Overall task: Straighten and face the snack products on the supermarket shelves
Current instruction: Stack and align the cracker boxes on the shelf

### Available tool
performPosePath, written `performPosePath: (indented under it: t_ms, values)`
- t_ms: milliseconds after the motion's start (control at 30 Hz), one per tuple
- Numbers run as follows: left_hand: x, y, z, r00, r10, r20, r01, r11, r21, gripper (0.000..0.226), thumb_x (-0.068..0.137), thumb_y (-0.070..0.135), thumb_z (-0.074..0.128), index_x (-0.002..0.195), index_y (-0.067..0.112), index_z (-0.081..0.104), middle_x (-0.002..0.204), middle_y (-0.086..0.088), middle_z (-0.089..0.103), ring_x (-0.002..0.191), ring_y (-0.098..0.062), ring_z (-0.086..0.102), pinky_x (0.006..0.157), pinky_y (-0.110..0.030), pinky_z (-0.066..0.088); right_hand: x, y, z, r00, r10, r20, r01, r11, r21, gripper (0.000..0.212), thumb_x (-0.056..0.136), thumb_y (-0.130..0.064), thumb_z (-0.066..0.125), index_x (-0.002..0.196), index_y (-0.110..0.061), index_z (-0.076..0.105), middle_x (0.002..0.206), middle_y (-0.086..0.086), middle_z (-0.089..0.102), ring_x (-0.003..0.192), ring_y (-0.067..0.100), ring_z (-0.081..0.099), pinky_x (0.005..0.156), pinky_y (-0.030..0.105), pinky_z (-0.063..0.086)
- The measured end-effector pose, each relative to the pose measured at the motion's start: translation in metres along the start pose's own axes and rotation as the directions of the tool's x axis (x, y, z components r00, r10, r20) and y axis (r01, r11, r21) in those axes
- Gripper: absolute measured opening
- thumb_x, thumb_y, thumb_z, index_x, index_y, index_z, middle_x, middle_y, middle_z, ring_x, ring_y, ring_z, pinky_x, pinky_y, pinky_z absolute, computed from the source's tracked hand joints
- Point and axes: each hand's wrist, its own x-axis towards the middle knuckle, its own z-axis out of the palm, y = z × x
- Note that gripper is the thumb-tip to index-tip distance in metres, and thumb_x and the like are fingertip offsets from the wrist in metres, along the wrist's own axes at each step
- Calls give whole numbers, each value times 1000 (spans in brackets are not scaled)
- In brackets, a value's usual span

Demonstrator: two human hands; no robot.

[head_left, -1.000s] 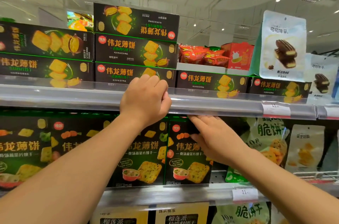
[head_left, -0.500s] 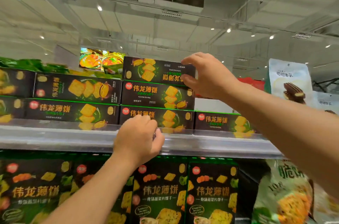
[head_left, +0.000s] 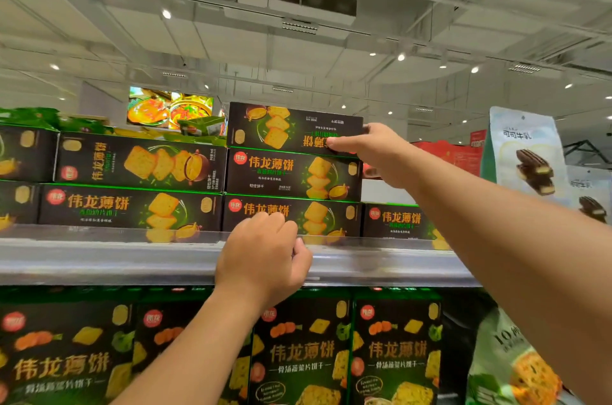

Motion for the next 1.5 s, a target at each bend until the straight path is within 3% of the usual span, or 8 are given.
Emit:
performPosePath:
  t_ms: [133,467,600,800,900,1067,1200,1500]
  values:
    - [0,0,-1,1000,-4,7,5,1000,-9,25,80,30,42,57,19,40,56,5,34,51,-17,34,47,-28,23,-8,2,1,996,-30,-86,36,997,69,48,63,-42,88,96,-14,67,77,-3,72,67,12,67,55,25,49]
    - [1,1,-2,999,3,49,-2,1000,-17,27,81,33,37,58,19,38,55,6,36,50,-16,36,45,-27,25,-40,-24,-65,941,-178,-287,311,790,528,74,78,-5,76,139,-9,34,122,18,59,103,31,67,86,45,56]
    - [3,4,-4,995,-44,94,47,998,-30,22,81,33,42,69,19,55,60,7,48,55,-15,45,46,-30,38,-51,-25,-114,894,-223,-388,420,719,554,49,77,4,73,119,3,47,102,20,65,89,27,69,81,40,56]
    - [17,33,6,981,137,137,-143,989,31,34,76,34,41,91,14,65,77,0,60,70,-23,54,57,-37,46,-52,-5,-171,907,-296,-298,367,904,221,82,65,-7,84,134,-7,40,121,15,61,103,25,67,81,40,55]
    - [33,71,25,977,169,127,-174,984,27,27,81,37,45,84,16,62,74,0,57,67,-22,53,56,-37,46,-45,0,-174,919,-367,-148,369,929,-11,73,60,-18,84,124,-16,49,118,6,62,105,22,65,84,48,56]
    - [36,88,43,986,119,116,-125,991,48,26,86,46,50,82,21,55,63,7,50,57,-17,47,51,-35,42,-20,-4,-161,904,-411,117,421,904,-79,53,69,-14,77,119,-21,62,113,2,67,102,24,67,86,46,56]
    - [34,87,40,986,112,127,-116,993,26,29,88,50,46,89,23,59,68,10,55,61,-14,50,55,-34,45,-2,-8,-141,888,-379,261,449,836,-316,47,81,-13,71,123,-33,63,104,-13,68,83,6,67,58,25,56]
    - [36,91,36,990,100,104,-103,994,21,28,87,49,48,88,22,58,66,11,52,58,-11,47,52,-28,41,10,17,-93,863,-143,485,455,638,-621,41,84,-24,69,125,-28,63,102,-2,69,86,19,67,70,36,60]
